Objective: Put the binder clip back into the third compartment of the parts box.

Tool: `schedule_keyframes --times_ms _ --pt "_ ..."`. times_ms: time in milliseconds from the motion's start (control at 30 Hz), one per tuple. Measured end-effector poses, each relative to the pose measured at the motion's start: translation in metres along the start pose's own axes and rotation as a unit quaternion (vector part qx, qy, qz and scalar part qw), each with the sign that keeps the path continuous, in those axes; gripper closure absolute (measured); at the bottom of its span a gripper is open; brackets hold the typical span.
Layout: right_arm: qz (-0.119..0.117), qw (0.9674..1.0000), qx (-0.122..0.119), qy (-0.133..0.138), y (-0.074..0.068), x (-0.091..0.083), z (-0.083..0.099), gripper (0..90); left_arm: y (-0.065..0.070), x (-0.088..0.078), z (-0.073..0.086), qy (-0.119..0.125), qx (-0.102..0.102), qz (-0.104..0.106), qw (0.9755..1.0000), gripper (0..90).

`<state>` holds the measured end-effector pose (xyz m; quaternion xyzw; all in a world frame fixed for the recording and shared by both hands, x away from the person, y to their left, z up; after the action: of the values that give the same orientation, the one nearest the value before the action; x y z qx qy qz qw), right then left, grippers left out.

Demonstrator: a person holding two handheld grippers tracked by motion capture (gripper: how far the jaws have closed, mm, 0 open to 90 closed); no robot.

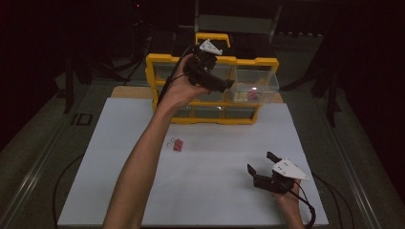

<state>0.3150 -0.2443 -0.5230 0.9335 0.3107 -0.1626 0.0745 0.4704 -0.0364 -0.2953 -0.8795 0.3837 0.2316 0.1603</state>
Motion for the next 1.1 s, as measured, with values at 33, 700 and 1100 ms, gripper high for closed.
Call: schedule_keyframes --times_ms 33,700,1100 --pt "0.000 1.0000 0.000 0.000 0.000 0.000 0.000 12.5 -0.001 -0.001 0.003 -0.002 -0.001 0.000 1.0000 13.1" --pt "0.000 1.0000 -0.002 -0.001 -0.001 0.000 0.000 12.5 -0.010 -0.021 0.042 0.002 -0.016 -0.004 0.9999 12.3" --pt "-0.002 1.0000 -0.002 -0.001 -0.002 0.001 0.000 12.4 -0.013 -0.029 0.066 -0.004 -0.016 -0.018 0.9997 12.0"
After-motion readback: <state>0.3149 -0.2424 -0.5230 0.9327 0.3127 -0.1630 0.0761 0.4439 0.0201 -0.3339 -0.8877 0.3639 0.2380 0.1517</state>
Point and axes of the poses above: each handheld gripper's, and its own axes: x roughly forward along the jaws, z roughly out of its underside, y roughly to its right, the point moved 7 cm from there along x, roughly forward along the jaws, and after that the axes turned 7 degrees about -z, right-handed, at the moved point
